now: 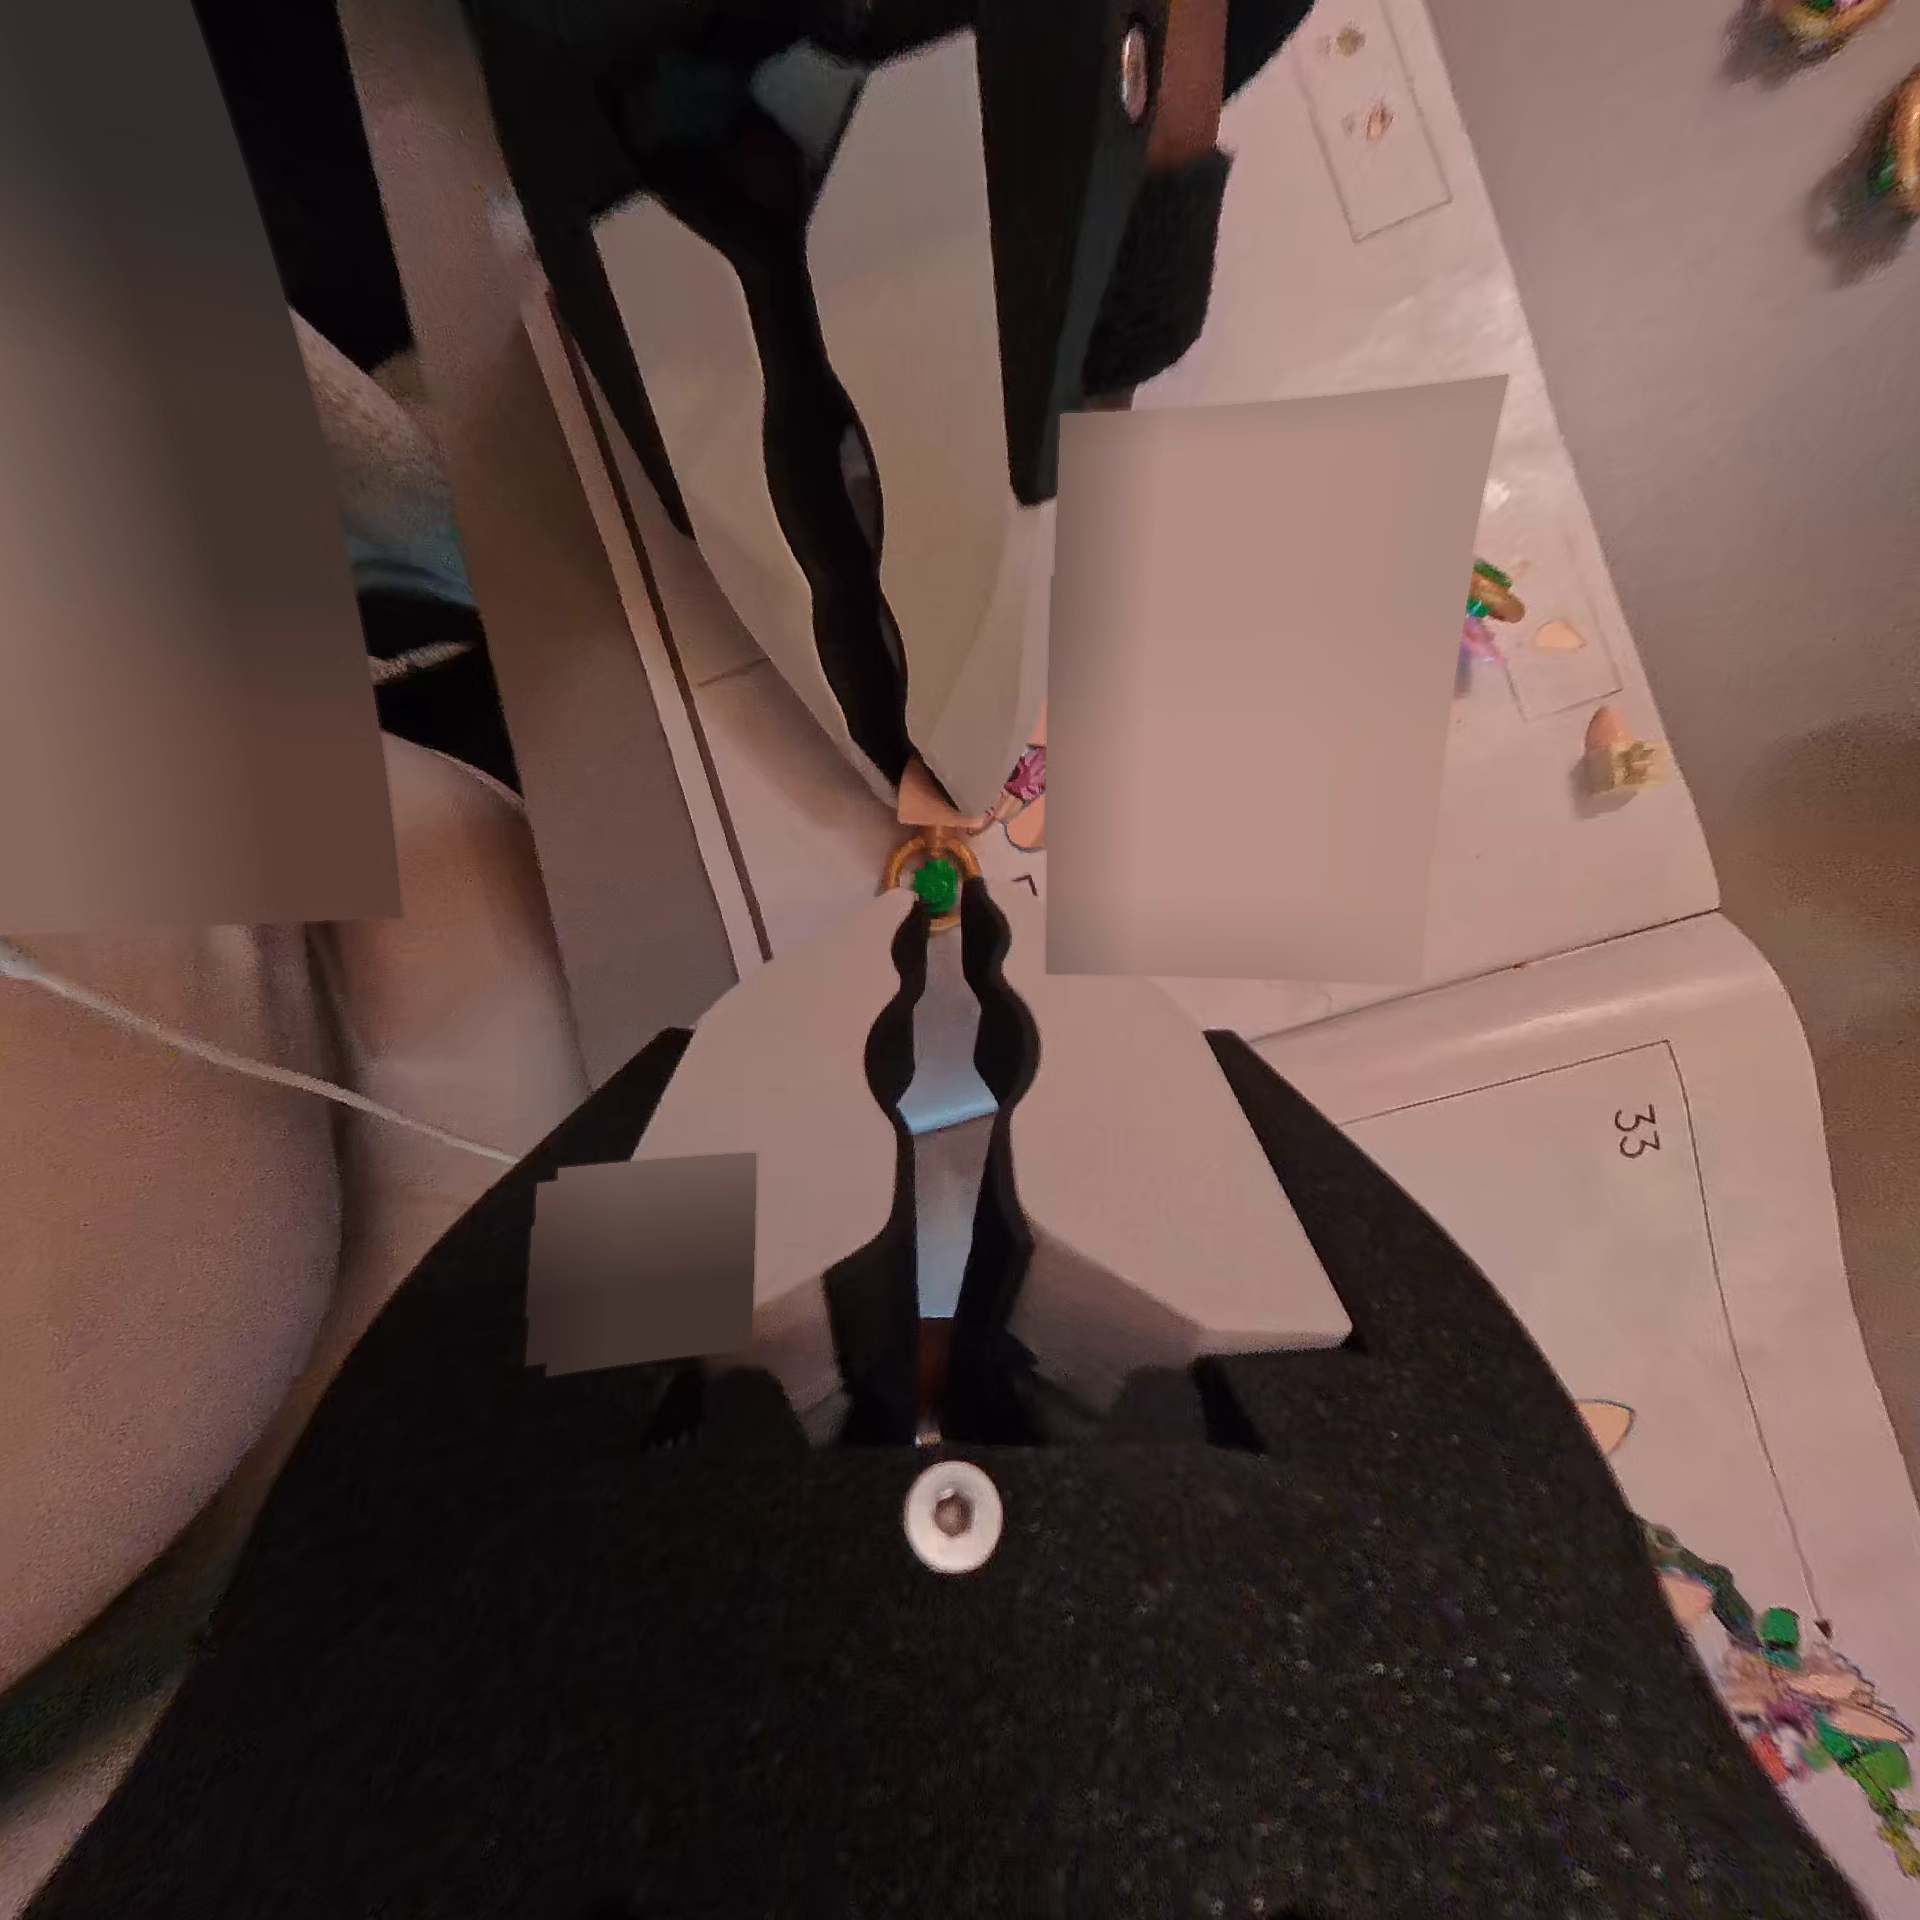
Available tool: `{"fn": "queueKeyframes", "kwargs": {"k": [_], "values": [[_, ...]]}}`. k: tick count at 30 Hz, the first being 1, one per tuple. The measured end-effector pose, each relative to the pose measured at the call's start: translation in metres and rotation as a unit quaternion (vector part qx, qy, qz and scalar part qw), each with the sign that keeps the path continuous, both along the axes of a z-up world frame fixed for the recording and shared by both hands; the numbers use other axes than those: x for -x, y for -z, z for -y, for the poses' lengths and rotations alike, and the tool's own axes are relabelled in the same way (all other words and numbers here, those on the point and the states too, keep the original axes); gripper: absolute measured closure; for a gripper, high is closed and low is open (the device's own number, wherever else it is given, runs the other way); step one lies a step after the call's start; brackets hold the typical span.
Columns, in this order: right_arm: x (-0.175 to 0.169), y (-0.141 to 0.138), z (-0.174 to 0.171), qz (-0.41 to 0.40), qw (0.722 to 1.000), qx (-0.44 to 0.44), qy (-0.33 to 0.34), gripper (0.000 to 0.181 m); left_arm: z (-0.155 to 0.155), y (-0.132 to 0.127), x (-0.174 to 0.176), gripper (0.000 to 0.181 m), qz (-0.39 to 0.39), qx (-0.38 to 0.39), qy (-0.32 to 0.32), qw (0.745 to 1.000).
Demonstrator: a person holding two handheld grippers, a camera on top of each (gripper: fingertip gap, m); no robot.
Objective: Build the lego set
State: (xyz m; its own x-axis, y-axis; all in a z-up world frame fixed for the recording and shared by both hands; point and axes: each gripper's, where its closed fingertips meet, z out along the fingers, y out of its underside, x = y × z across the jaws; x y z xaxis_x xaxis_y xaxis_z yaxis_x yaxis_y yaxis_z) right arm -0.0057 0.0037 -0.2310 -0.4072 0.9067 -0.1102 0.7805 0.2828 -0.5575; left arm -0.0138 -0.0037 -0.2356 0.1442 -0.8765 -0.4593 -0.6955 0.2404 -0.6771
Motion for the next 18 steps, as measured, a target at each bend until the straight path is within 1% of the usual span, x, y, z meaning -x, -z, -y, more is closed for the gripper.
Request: {"fn": "queueKeyframes", "kwargs": {"k": [1, 5, 7, 14, 18], "values": [[0.0007, -0.0022, 0.0026, -0.007, 1.000, 0.012, 0.000, 0.179, 0.0001, -0.0001, -0.0001, 0.171, 0.000, -0.001, 0.000, 1.000], [0.0009, 0.0044, 0.0017, -0.006, 1.000, 0.009, 0.014, 0.181, 0.0005, -0.0003, -0.0001, 0.172, -0.002, -0.011, 0.002, 1.000], [0.0005, 0.0066, 0.0048, -0.003, 1.000, 0.022, 0.017, 0.180, 0.0009, -0.0004, -0.0005, 0.172, -0.004, -0.021, 0.004, 1.000], [-0.0006, 0.0069, 0.0039, -0.003, 0.999, 0.032, 0.021, 0.180, 0.0013, -0.0010, -0.0034, 0.174, -0.028, -0.096, 0.019, 0.995], [-0.0004, 0.0069, 0.0041, -0.005, 0.999, 0.047, 0.024, 0.180, 0.0020, -0.0011, -0.0041, 0.175, -0.027, -0.116, 0.027, 0.993]]}}
